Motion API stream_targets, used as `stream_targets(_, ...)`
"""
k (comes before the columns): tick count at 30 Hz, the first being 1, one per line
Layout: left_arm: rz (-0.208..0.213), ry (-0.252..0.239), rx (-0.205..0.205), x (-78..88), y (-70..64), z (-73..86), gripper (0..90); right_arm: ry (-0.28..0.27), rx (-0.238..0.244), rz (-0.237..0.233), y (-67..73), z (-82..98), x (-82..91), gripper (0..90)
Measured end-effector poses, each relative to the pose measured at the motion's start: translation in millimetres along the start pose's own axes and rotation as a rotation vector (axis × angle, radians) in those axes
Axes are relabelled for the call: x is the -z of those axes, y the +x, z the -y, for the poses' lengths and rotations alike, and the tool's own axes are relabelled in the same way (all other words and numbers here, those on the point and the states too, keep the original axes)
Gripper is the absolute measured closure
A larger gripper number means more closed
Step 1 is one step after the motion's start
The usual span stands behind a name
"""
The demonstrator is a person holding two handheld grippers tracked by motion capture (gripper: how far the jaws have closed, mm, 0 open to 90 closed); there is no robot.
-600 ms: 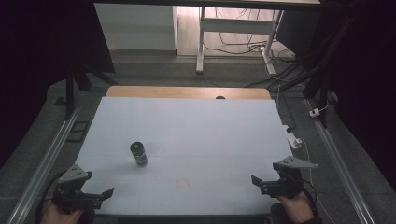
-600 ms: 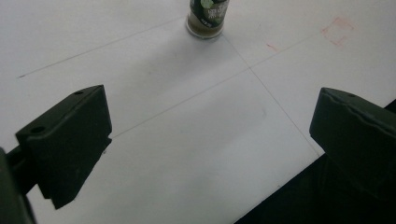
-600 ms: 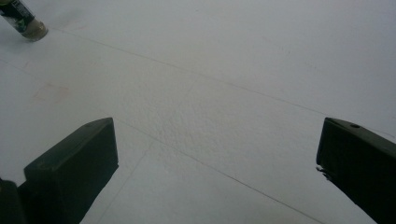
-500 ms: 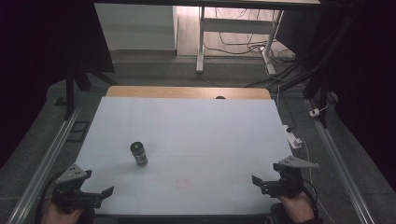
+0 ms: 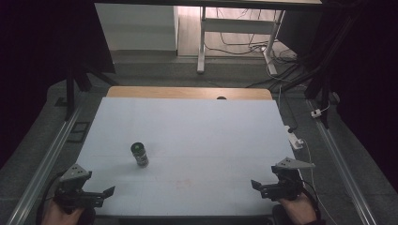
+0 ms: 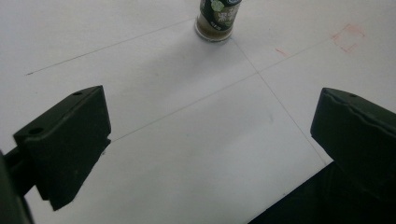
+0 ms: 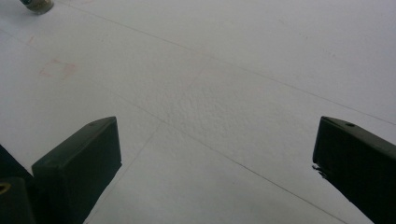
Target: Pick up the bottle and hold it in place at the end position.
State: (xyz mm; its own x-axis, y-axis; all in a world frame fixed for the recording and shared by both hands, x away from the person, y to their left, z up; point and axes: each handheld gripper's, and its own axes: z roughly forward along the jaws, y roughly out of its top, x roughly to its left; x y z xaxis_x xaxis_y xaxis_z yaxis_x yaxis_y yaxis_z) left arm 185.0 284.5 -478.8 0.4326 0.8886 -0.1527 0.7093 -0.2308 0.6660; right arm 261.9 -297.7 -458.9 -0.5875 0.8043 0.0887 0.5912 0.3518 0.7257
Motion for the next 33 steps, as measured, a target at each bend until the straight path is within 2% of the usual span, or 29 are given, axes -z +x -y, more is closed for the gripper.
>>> stream_targets(5,0.008,0.009,-0.001,-1.0,0.8,-0.5,0.0,-0.012,0.0,0.024,1.5,1.0,1.8,0.2)
stream_targets(14,0.016,0.01,-0.001,-0.6,1.0,-0.5,0.0,-0.017,-0.005,-0.011,-0.5,1.0,2.3,0.0)
stream_targets(18,0.032,-0.006,-0.001,0.2,1.6,-0.8,0.0,-0.016,-0.013,-0.018,-0.9,0.9,1.9,0.0)
stream_targets(24,0.039,-0.036,-0.022,0.5,1.9,-1.8,0.0,-0.01,-0.006,-0.021,-0.5,0.8,1.3,0.0)
stream_targets(33,0.041,-0.043,-0.049,-6.4,-2.1,-9.2,0.0,0.003,0.006,-0.033,0.5,0.5,0.2,0.0)
